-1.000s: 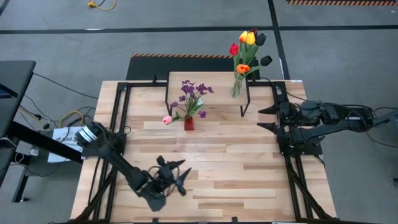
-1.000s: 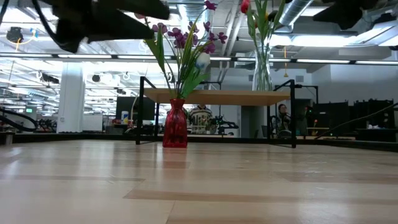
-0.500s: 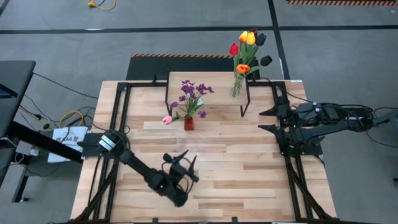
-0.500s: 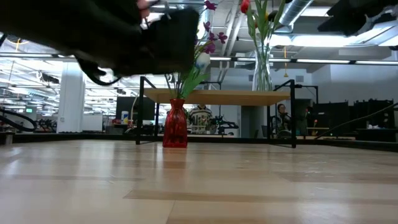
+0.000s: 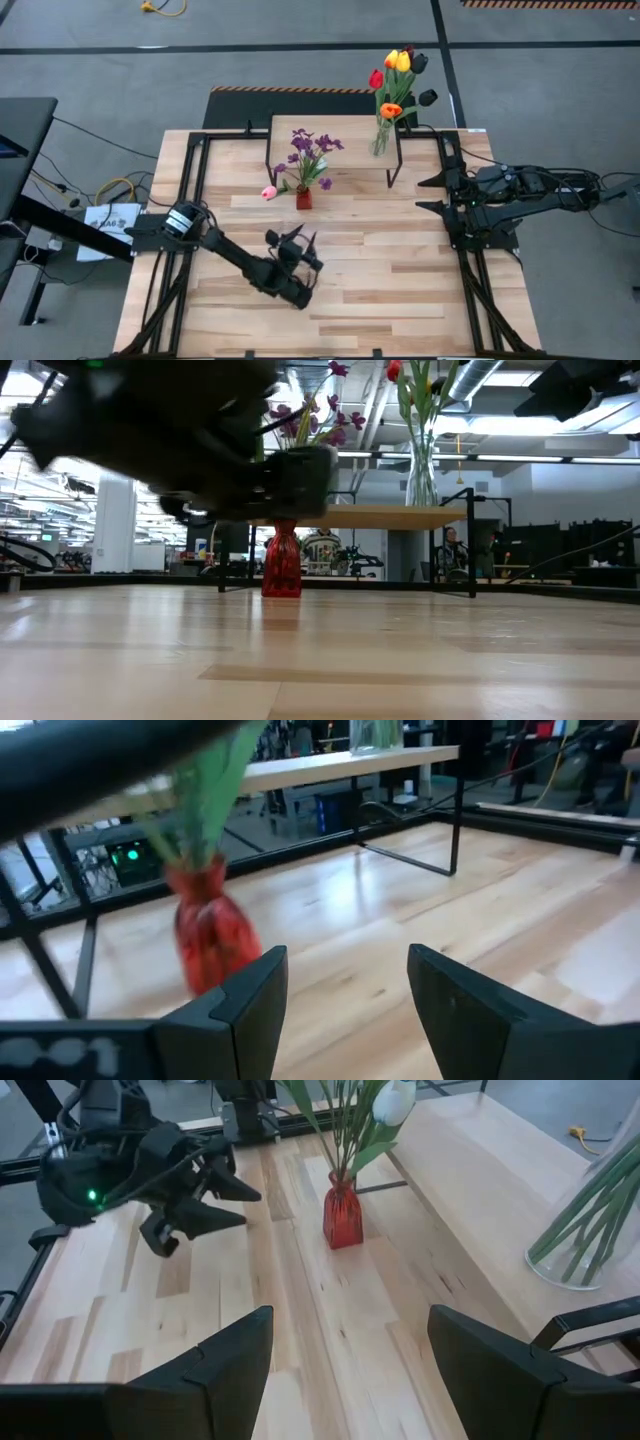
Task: Pick and place flowers into a vace then onto a shelf
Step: Put the red vase with flowers on the shelf
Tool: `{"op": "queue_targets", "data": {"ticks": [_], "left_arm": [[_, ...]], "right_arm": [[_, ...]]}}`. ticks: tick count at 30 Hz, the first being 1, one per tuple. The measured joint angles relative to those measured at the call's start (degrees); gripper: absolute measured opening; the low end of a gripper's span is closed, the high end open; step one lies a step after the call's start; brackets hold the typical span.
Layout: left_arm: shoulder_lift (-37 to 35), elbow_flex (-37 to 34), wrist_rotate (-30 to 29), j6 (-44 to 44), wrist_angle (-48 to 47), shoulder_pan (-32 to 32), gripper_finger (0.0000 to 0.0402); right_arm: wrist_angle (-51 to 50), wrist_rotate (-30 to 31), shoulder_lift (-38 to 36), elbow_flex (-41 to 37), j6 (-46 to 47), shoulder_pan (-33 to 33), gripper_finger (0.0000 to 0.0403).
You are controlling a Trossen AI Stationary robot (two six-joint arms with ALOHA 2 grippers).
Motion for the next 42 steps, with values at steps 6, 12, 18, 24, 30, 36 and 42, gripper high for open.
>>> {"op": "queue_targets", "data": {"ticks": [6, 12, 18, 24, 30, 36, 42], "left_arm": [[0.0, 0.0, -2.8, -43.4, -38.9, -6.7, 0.0196], [0.0, 0.0, -2.4, -65.0, -64.4, -8.7, 0.0196], [0.0, 0.0, -1.4, -56.7, -54.1, -5.3, 0.0196], [0.0, 0.0, -0.3, -51.9, -51.2, -1.8, 0.0196], [0.1, -0.5, -0.8, -52.3, -50.8, 1.4, 0.0196], [0.2, -5.1, -5.7, -61.5, -50.6, 1.4, 0.0196], [0.2, -10.3, -6.9, -68.9, -51.0, -0.7, 0.0179]], "right_arm": [[0.0, 0.0, 0.0, 0.0, 0.7, 0.0, 0.0260], [0.1, 1.3, 0.0, 0.0, 1.9, 0.0, 0.0260], [0.6, 4.8, 0.0, 0.0, 2.0, 0.0, 0.0260], [0.5, 4.8, 0.0, 0.0, 1.9, 0.0, 0.0260], [0.5, 5.0, 0.0, 0.0, 1.5, 0.0, 0.0260], [0.3, 6.1, 0.0, 0.0, 1.4, 0.0, 0.0260], [0.2, 6.1, 0.0, 0.0, 1.4, 0.0, 0.0260]]}}
